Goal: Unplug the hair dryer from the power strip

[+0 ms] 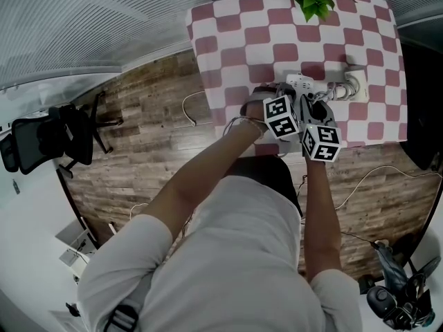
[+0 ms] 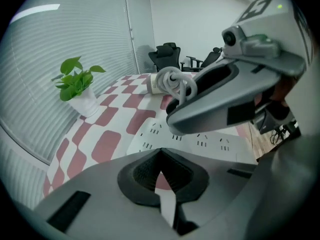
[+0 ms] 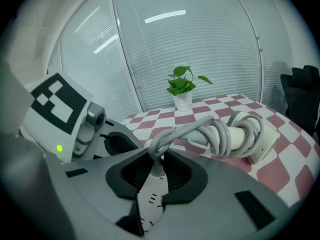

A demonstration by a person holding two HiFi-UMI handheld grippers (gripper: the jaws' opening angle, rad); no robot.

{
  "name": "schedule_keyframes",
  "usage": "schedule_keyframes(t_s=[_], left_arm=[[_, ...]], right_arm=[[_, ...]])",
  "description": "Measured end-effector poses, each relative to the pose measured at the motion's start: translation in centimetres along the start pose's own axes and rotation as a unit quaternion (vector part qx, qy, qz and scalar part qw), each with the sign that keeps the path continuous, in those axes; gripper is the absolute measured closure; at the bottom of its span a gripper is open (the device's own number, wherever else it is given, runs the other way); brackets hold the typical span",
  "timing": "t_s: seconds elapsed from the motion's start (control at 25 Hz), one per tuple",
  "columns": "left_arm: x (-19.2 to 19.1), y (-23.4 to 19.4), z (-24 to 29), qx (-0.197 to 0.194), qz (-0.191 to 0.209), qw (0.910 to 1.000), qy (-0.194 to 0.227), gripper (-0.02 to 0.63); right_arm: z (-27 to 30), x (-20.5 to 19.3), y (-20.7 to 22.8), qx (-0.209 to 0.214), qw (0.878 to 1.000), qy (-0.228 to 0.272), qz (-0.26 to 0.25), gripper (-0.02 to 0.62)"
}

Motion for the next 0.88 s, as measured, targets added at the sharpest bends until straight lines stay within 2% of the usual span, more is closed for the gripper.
schedule_keyframes(t_s=[0.48, 0.88], left_arm=[[0.1, 0.1, -0.3, 0.000, -0.001, 1.0000, -0.006, 0.578], [-0.2, 0.1, 0.0, -0.005, -0.002, 0.9999, -0.009, 0.578]], right_arm=[[-0.9, 0.5, 0.1, 0.006, 1.000, -0.006, 0.001, 0.502], [-3.2, -2.2, 1.8, -0.009, 0.999, -0.030, -0.010, 0.502]])
Point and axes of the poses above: the fingertips, and each gripper's own axes: z forward along the fingers, y to its right, x out of its top, the point moved 1 cm from there along -z, backward along the fingers, and after that the axes turned 10 degrees about -x, right-handed, at the moved point
